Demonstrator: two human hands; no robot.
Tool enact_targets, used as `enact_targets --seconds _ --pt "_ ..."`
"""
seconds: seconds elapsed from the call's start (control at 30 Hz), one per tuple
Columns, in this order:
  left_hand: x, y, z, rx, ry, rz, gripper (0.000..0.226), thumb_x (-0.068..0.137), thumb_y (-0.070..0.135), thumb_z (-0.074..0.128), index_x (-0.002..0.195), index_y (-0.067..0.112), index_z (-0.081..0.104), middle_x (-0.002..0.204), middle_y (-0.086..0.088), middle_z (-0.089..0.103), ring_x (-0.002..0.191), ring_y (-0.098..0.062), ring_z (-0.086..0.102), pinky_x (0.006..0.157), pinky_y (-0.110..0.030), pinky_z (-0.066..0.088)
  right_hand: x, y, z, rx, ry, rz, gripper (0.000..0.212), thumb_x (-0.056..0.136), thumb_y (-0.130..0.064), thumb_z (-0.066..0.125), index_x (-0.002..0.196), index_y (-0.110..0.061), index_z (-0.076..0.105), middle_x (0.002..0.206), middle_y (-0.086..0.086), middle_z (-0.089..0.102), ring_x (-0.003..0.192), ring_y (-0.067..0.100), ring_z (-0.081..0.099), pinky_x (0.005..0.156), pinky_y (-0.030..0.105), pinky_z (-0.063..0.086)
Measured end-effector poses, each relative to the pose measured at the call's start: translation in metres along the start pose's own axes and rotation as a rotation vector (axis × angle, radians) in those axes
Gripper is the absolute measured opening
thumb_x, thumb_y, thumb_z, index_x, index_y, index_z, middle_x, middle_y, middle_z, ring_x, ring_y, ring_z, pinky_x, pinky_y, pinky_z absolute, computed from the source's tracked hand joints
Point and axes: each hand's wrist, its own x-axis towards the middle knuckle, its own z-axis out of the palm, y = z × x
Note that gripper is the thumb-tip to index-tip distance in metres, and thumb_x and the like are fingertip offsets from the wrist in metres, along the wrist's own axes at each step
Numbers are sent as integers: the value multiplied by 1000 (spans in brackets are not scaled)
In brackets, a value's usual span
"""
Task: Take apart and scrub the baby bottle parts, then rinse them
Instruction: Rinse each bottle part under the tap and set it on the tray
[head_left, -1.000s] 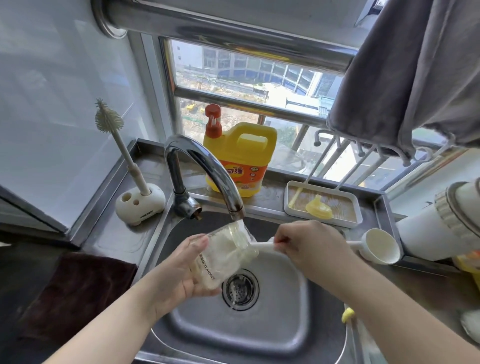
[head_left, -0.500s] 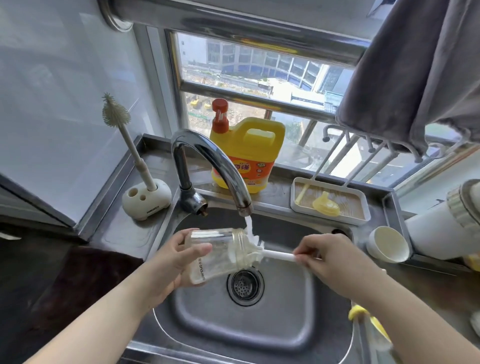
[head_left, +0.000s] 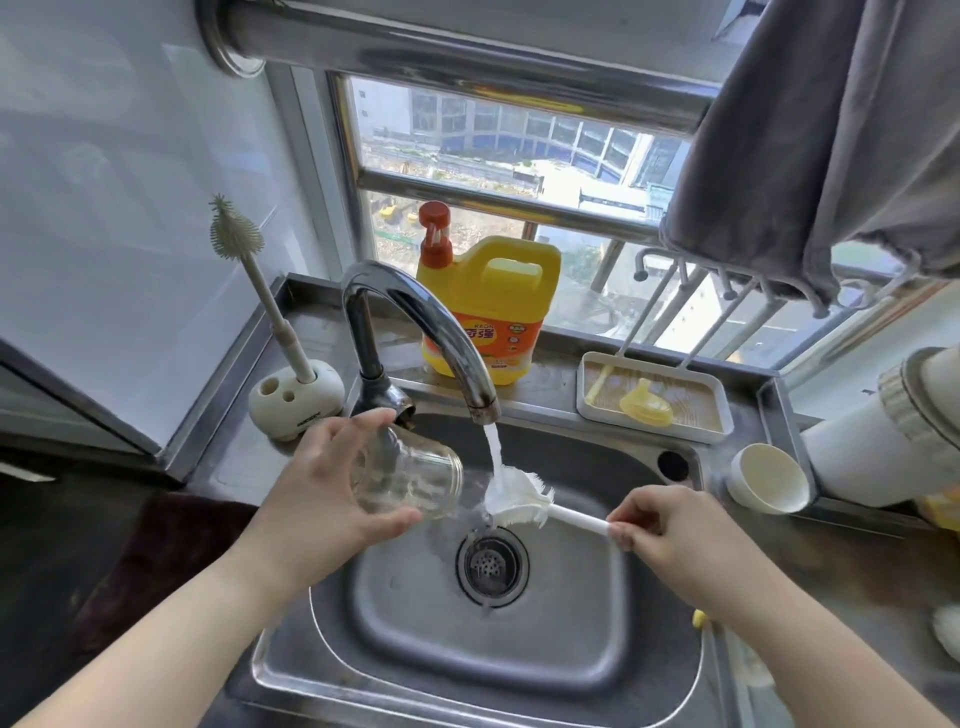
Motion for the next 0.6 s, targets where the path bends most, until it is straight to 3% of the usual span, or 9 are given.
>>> enact_targets --seconds 0.1,0.27,0.33,0.43,0.5,0.6 --pt "-2 1 -1 16 7 40 85 59 34 87 126 52 37 120 11 37 105 2 36 83 -1 23 -2 -1 0 22 7 -5 23 82 -26 68 62 -34 60 65 -8 62 61 2 52 58 16 40" --pt "-2 -1 2 -101 -33 -32 85 56 43 87 125 51 39 121 14 43 113 -2 40 95 -22 30 -4 1 -2 48 19 -22 14 82 -27 68 68 -30 66 66 -9 66 63 3 56 62 19 44" --pt "0 -7 3 -262 -104 -137 87 45 55 87 120 54 43 120 10 52 113 -7 50 97 -29 39 -5 1 -4 76 18 -27 13 82 -26 69 70 -29 68 64 -11 66 63 2 57 63 19 45" --pt "1 -14 12 -681 -198 -292 97 25 64 88 115 53 52 108 0 67 104 -16 65 89 -42 52 -5 -4 -9 170 -24 -44 13 82 -24 70 70 -28 69 52 -18 59 51 0 50 51 13 39" --pt "3 -12 23 -854 -289 -335 99 26 59 90 118 46 54 102 1 72 102 -20 67 85 -47 53 0 -14 -9 178 -36 -75 10 82 -25 70 73 -27 70 53 -17 59 50 -1 49 51 12 39" --pt "7 -3 33 -1002 -425 -327 88 47 52 88 126 27 55 117 -9 67 102 -28 66 80 -45 54 8 -33 -2 87 -53 -167 6 83 -28 69 78 -26 71 66 -11 62 62 3 54 59 14 43"
